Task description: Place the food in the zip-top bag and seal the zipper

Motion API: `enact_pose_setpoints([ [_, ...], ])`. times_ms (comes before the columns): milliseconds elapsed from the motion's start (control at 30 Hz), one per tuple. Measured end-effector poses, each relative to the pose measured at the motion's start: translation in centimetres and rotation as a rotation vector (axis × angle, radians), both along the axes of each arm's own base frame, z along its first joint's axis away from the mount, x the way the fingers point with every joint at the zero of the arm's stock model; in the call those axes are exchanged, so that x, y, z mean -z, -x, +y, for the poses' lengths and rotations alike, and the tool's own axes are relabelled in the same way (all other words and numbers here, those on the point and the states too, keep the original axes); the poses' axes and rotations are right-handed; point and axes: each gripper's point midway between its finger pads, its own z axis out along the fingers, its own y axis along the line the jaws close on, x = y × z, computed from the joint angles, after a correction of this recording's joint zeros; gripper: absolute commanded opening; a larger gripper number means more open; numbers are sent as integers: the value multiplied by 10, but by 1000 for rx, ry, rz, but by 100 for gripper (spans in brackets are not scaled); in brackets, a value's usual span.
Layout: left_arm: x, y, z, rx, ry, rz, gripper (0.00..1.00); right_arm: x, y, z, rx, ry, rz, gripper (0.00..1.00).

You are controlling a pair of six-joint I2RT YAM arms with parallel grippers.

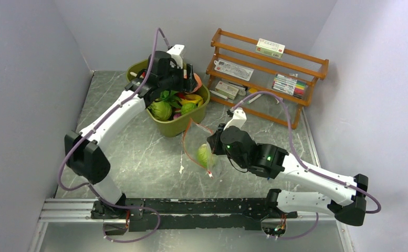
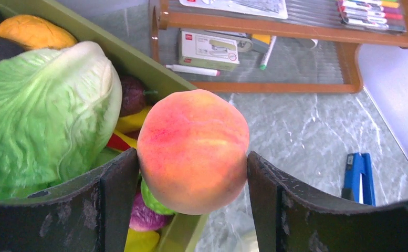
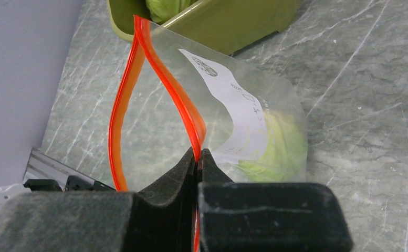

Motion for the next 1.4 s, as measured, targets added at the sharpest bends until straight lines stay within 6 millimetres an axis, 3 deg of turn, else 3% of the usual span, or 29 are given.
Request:
enact_pose_setpoints([
  [267, -12, 49, 17, 42, 49, 9, 46, 7, -1, 3, -1, 17, 14, 0],
  [567, -48, 143, 34, 185, 221, -10, 46, 5, -3, 10, -5, 8, 14, 0],
  [800, -53, 202, 35, 318, 361, 37, 45, -4, -3, 13, -11, -17, 10, 0],
  [1133, -18, 239, 34, 409, 402, 170, 47, -6, -1, 17, -19, -41, 23, 0],
  [1400, -15, 246, 34, 424, 411, 194, 50, -5, 0, 21, -29, -46, 31, 0],
])
